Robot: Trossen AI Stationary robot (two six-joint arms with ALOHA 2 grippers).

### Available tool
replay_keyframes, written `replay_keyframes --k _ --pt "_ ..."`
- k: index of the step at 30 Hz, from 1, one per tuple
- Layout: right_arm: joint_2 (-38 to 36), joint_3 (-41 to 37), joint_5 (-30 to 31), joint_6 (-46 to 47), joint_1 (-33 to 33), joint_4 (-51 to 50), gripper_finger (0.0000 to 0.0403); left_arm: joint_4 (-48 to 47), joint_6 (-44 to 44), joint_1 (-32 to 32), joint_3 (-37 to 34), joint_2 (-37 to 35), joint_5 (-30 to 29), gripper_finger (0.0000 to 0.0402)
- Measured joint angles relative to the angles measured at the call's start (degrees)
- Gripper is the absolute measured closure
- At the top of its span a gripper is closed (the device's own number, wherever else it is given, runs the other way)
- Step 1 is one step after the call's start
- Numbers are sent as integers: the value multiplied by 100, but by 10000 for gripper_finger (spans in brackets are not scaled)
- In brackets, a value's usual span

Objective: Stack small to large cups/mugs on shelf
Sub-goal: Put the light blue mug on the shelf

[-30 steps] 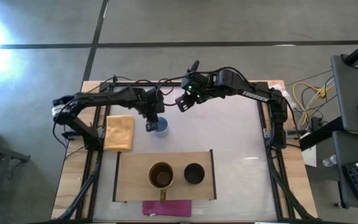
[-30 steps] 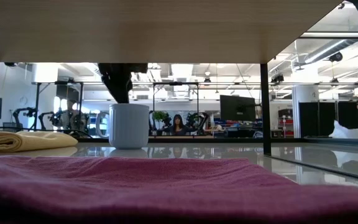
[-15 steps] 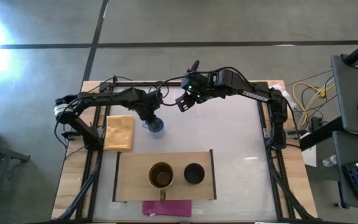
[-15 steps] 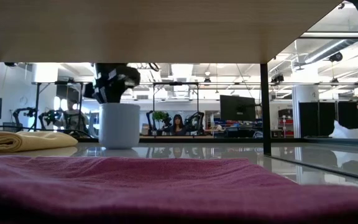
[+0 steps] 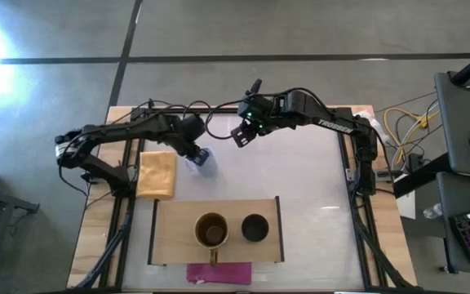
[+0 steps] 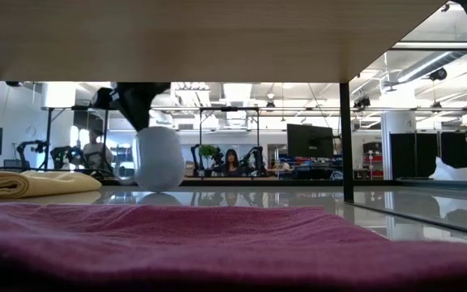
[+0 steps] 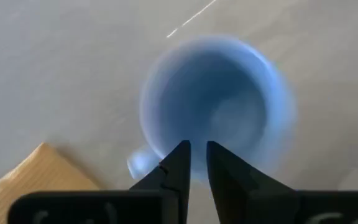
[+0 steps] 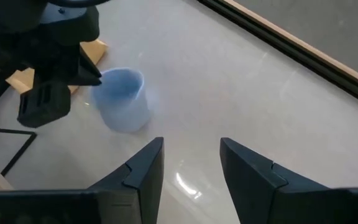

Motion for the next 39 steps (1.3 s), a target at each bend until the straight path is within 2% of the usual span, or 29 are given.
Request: replay_keyframes --k 6,25,35,39 --pt "0 -2 0 -82 0 0 255 -92 -44 0 -105 50 -211 399" --pt "0 -4 -2 -123 0 -2 254 826 -15 -7 -474 51 -307 385" --pt "2 -4 -6 -115 -11 -260 259 1923 0 -4 -1000 150 -22 385" --pt "2 -12 -296 79 -51 -239 260 2059 169 35 -1021 299 -22 385"
